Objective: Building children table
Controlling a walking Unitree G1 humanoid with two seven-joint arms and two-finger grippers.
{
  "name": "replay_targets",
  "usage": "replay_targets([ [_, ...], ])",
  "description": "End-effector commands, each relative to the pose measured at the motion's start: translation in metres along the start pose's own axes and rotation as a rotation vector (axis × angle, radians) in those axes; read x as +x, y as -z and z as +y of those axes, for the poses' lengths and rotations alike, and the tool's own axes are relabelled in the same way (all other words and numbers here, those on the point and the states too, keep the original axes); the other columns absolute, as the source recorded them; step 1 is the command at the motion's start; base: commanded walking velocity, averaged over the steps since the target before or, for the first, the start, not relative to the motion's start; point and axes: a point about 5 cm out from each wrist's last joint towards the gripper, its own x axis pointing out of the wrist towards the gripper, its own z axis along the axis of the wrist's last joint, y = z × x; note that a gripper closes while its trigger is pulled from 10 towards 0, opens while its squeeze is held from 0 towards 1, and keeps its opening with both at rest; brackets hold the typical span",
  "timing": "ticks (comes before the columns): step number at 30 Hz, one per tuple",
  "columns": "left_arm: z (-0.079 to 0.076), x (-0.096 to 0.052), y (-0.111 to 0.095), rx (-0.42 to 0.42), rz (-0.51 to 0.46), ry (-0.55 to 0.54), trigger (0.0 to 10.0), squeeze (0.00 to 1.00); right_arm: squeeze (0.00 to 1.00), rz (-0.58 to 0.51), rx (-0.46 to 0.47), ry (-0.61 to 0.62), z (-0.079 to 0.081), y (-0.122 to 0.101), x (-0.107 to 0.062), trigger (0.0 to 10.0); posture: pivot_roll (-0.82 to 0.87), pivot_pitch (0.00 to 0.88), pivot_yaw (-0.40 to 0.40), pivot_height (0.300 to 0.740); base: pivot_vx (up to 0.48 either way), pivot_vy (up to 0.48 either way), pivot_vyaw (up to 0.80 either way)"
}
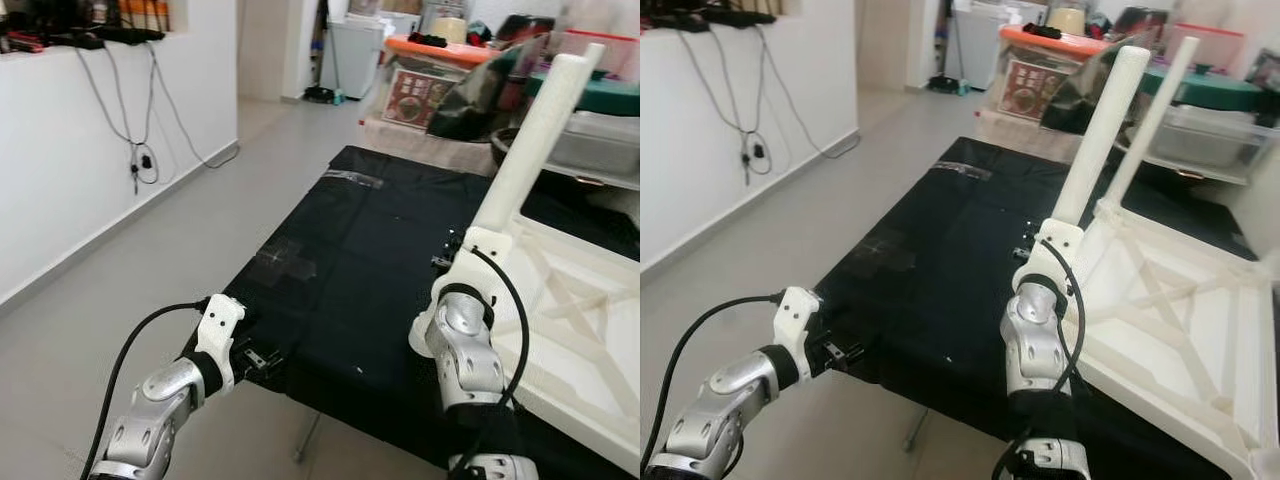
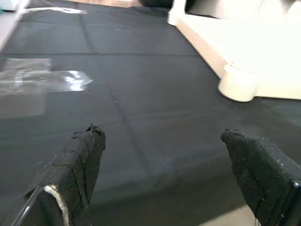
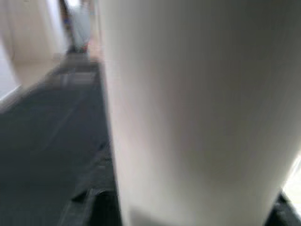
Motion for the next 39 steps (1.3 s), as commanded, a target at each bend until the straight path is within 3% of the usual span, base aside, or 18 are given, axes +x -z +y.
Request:
replay_targets([
  [1, -0.004, 0.005, 0.000, 0.005, 0.008, 0.019, 10.0, 0.00, 1.00, 0.062, 0.006, -0.051, 0.001, 0.016, -0.001, 10.0, 0.06, 0.000, -0.093, 0.740, 0.000, 0.000, 0.00],
  [6, 0.001, 0.002, -0.002, 0.012, 0.008, 0.003, 10.0, 0.00, 1.00, -0.020, 0.059, -0.229, 0.020, -0.011, 0.007, 10.0, 0.06, 0.000, -0.095, 0.740, 0.000, 0.000, 0.00],
  [7, 0.002, 0.000, -0.002, 0.012, 0.009, 0.002, 10.0, 0.00, 0.00, -0.038, 0.079, -0.307, 0.024, -0.020, 0.008, 10.0, 0.06, 0.000, -0.095, 0.740, 0.000, 0.000, 0.00],
  [13, 0.001, -0.001, 0.004, 0.009, 0.020, -0.002, 10.0, 0.00, 0.00, -0.123, 0.029, -0.713, 0.045, -0.034, -0.005, 10.0, 0.06, 0.000, -0.107, 0.740, 0.000, 0.000, 0.00],
  [16, -0.002, 0.007, 0.000, 0.008, 0.005, 0.010, 10.0, 0.00, 0.00, -0.074, -0.018, -1.085, 0.067, -0.012, -0.024, 10.0, 0.09, 0.000, -0.110, 0.740, 0.000, 0.000, 0.00],
  [18, -0.001, 0.006, 0.000, 0.012, 0.005, 0.011, 10.0, 0.00, 0.00, -0.065, -0.028, -1.130, 0.073, -0.007, -0.029, 10.0, 0.09, 0.000, -0.114, 0.740, 0.000, 0.000, 0.00],
  [19, 0.002, 0.004, -0.001, 0.016, 0.004, 0.001, 10.0, 0.00, 0.00, -0.064, -0.016, -1.190, 0.083, -0.003, -0.038, 8.2, 0.10, 0.000, -0.116, 0.740, 0.000, 0.000, 0.00],
  [20, 0.004, 0.002, -0.002, 0.017, 0.004, -0.006, 10.0, 0.00, 0.00, -0.068, -0.002, -1.208, 0.088, -0.003, -0.042, 2.7, 0.10, 0.000, -0.116, 0.740, 0.000, 0.000, 0.00],
  [21, 0.006, 0.001, -0.002, 0.018, 0.004, -0.011, 10.0, 0.00, 0.00, -0.071, 0.008, -1.216, 0.091, -0.003, -0.045, 2.7, 0.10, 0.000, -0.116, 0.740, 0.000, 0.000, 0.00],
  [22, 0.008, -0.001, -0.003, 0.021, 0.006, -0.019, 10.0, 0.00, 0.00, -0.069, -0.018, -1.168, 0.094, 0.000, -0.043, 0.0, 0.10, 0.000, -0.121, 0.740, 0.000, 0.000, 0.00],
  [24, 0.009, -0.002, -0.002, 0.024, 0.008, -0.023, 10.0, 0.00, 0.00, -0.067, -0.041, -1.131, 0.094, 0.002, -0.041, 0.0, 0.10, 0.000, -0.121, 0.740, 0.000, 0.000, 0.00],
  [26, 0.010, -0.004, -0.002, 0.026, 0.011, -0.029, 10.0, 0.00, 0.00, -0.027, -0.084, -0.828, 0.085, 0.009, -0.019, 0.0, 0.11, 0.000, -0.126, 0.740, 0.000, 0.000, 0.00],
  [27, 0.010, -0.004, -0.002, 0.026, 0.011, -0.029, 10.0, 0.00, 0.00, -0.027, -0.084, -0.828, 0.085, 0.009, -0.019, 0.0, 0.11, 0.000, -0.126, 0.740, 0.000, 0.000, 0.00],
  [28, 0.009, -0.005, -0.001, 0.023, 0.011, -0.033, 10.0, 0.00, 0.00, 0.044, -0.081, -0.567, 0.066, 0.016, -0.002, 0.0, 0.11, 0.000, -0.129, 0.740, 0.000, 0.000, 0.00],
  [29, 0.009, -0.005, -0.001, 0.023, 0.011, -0.033, 10.0, 0.00, 0.00, 0.044, -0.081, -0.567, 0.066, 0.016, -0.002, 0.0, 0.11, 0.000, -0.129, 0.740, 0.000, 0.000, 0.00],
  [32, 0.008, -0.004, 0.000, 0.017, 0.010, -0.035, 10.0, 0.00, 0.00, 0.153, -0.065, -0.195, 0.026, 0.030, 0.015, 0.0, 0.10, 0.000, -0.122, 0.740, 0.000, 0.000, 0.00],
  [34, 0.004, -0.002, 0.002, 0.012, 0.010, -0.029, 10.0, 0.00, 0.00, 0.212, -0.085, 0.133, -0.020, 0.044, 0.019, 0.0, 0.10, 0.000, -0.119, 0.740, 0.000, 0.000, 0.00],
  [39, 0.005, -0.002, 0.001, 0.014, 0.011, -0.032, 10.0, 0.00, 0.00, 0.206, -0.109, 0.303, -0.043, 0.049, 0.009, 0.0, 0.09, 0.000, -0.107, 0.740, 0.000, 0.000, 0.00],
])
